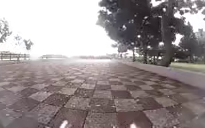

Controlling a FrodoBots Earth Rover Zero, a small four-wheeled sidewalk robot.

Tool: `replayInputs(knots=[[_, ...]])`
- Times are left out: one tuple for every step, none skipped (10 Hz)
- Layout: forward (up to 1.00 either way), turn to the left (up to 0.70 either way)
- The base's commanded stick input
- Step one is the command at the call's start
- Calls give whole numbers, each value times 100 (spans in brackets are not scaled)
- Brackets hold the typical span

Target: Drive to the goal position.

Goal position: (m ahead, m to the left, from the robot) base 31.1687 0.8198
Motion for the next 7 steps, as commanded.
replayInputs(knots=[[70, 15], [70, 0], [70, 0], [70, 0], [70, 0], [70, 0], [70, -9]])
